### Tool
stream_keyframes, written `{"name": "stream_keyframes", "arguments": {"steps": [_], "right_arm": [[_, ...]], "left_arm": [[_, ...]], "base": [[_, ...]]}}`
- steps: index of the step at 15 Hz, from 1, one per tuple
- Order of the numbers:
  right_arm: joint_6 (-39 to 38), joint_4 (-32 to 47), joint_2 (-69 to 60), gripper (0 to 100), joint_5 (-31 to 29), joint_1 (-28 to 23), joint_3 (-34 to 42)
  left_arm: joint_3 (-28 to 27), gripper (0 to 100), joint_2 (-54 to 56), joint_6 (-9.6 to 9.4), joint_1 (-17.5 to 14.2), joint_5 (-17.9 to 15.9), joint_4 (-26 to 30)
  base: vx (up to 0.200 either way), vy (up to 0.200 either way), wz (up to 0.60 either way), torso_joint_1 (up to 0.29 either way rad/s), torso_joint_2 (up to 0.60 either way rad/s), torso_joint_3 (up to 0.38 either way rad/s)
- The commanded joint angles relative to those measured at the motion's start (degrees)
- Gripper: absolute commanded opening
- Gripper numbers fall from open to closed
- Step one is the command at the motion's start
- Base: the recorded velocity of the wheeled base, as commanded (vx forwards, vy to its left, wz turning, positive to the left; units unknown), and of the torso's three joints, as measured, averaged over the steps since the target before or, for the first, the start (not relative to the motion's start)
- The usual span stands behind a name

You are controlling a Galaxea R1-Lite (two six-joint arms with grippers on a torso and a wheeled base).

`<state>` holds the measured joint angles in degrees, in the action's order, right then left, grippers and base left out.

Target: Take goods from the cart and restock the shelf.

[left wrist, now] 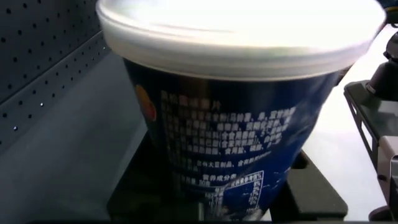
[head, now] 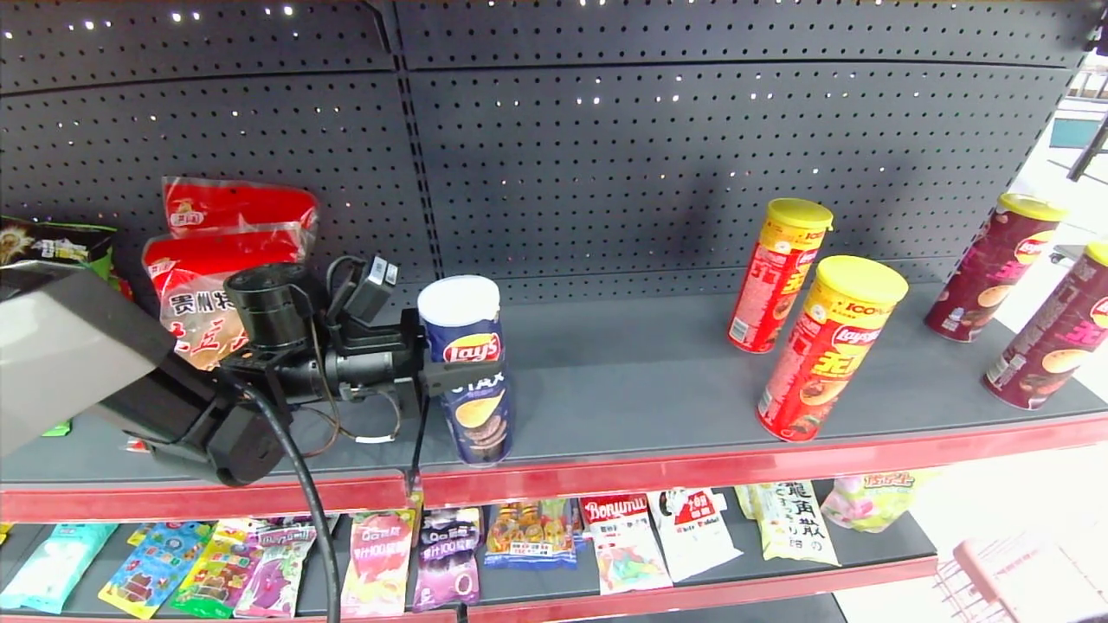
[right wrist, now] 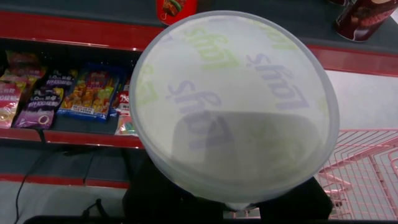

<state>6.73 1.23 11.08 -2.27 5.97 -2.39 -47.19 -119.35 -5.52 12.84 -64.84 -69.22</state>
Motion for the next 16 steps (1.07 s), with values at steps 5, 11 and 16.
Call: {"name": "stream_keyframes", "arguments": {"steps": [5,11,16], "right_arm": [[0.0,0.0,0.1,0,0.0,0.0,-0.1],[0.0,0.0,0.1,0,0.0,0.0,0.0],[0.0,0.0,0.1,0,-0.1,-0.1,-0.1]], "left_arm": [[-0.2,100,-0.8,0.25,0.0,0.5,-1.4],[-0.2,100,0.2,4.03,-0.1,0.5,-6.6],[-2.0,100,1.3,16.60,-0.1,0.6,-18.1]], "base": [[0.000,0.000,0.00,0.000,0.00,0.000],[0.000,0.000,0.00,0.000,0.00,0.000],[0.000,0.000,0.00,0.000,0.00,0.000]]}}
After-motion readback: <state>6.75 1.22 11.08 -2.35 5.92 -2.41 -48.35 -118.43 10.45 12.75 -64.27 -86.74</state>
